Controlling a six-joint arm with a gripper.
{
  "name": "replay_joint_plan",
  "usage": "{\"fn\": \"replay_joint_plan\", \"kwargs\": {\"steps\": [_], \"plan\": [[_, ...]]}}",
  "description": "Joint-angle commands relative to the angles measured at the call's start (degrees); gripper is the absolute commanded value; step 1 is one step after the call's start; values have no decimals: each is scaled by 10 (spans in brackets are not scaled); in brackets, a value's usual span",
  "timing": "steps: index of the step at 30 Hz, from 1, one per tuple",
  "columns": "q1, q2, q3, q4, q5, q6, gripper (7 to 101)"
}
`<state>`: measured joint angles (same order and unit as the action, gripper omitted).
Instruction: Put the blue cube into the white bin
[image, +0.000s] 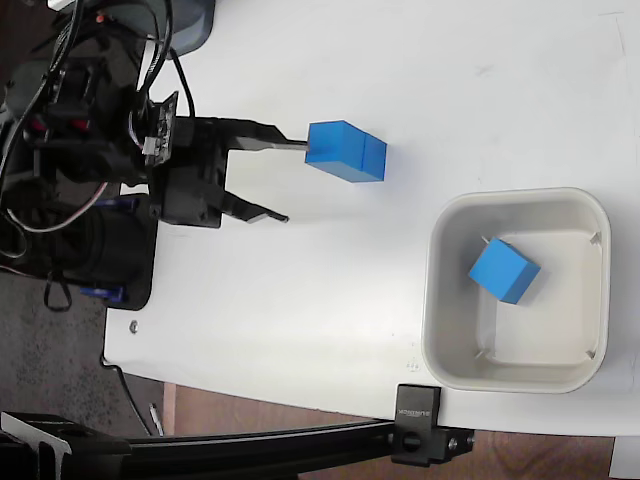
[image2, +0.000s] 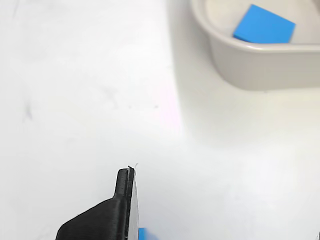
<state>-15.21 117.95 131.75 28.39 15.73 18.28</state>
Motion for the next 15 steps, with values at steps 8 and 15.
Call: {"fn": "replay_joint_plan", "kwargs": {"steps": [8,15], "plan": [[-97,-60,-79,-3,91,38,995],[-94,-89,-63,-40,84,38,989]]}}
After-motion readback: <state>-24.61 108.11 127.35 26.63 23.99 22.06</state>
